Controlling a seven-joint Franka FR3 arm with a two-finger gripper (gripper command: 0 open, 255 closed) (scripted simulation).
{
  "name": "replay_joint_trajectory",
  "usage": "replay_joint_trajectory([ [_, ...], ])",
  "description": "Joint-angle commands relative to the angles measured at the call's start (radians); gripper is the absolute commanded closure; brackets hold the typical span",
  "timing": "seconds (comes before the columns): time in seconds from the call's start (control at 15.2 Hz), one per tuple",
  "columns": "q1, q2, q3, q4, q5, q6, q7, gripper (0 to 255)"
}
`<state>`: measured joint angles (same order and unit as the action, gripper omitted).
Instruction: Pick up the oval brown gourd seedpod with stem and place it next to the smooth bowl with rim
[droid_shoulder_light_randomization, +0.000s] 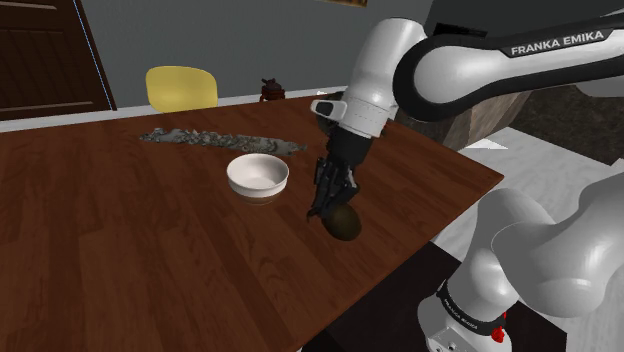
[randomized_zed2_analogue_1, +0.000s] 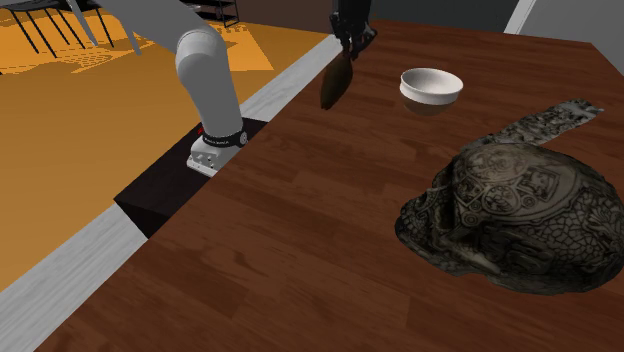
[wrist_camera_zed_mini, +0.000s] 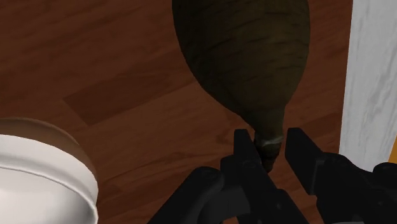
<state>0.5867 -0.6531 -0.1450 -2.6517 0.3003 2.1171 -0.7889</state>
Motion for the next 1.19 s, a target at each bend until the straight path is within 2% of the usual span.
replay_joint_trajectory([
  [0.0, -0.001, 0.008, -0.004, -0.031, 0.001, 0.026, -0.013, 255],
  [0.66, 0.02, 0.08, -0.02, -0.121, 0.04, 0.181, -0.076, 255],
  [1.12, 0.019, 0.08, -0.02, -0.121, 0.041, 0.181, -0.076, 255],
])
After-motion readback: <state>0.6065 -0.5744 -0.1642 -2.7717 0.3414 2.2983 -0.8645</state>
